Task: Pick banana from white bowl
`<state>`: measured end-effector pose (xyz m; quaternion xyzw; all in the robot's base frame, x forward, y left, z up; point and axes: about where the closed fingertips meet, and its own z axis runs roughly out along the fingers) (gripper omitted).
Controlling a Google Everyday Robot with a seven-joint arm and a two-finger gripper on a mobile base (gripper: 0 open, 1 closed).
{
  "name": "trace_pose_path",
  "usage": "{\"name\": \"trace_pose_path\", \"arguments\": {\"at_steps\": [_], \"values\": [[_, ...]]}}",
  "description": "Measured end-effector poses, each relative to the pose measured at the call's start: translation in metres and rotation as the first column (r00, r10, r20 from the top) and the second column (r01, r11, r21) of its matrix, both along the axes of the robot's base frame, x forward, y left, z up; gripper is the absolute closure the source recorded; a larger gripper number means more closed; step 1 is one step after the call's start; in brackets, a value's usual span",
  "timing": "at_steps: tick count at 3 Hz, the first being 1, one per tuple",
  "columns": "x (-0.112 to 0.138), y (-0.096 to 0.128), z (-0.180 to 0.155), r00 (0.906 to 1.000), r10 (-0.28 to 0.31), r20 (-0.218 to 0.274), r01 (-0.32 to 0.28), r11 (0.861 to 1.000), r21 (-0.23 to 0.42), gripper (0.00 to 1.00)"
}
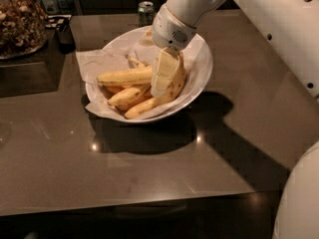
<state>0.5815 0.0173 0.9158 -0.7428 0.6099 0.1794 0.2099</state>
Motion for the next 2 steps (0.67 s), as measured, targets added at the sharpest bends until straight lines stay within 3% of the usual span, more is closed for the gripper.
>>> {"name": "trace_pose_path", "arguments": {"at_steps": [2], "values": [[0.0017,0.0018,-0.0063,0.9999,0.001,-0.012,-0.001,1.000,0.001,0.00]]}}
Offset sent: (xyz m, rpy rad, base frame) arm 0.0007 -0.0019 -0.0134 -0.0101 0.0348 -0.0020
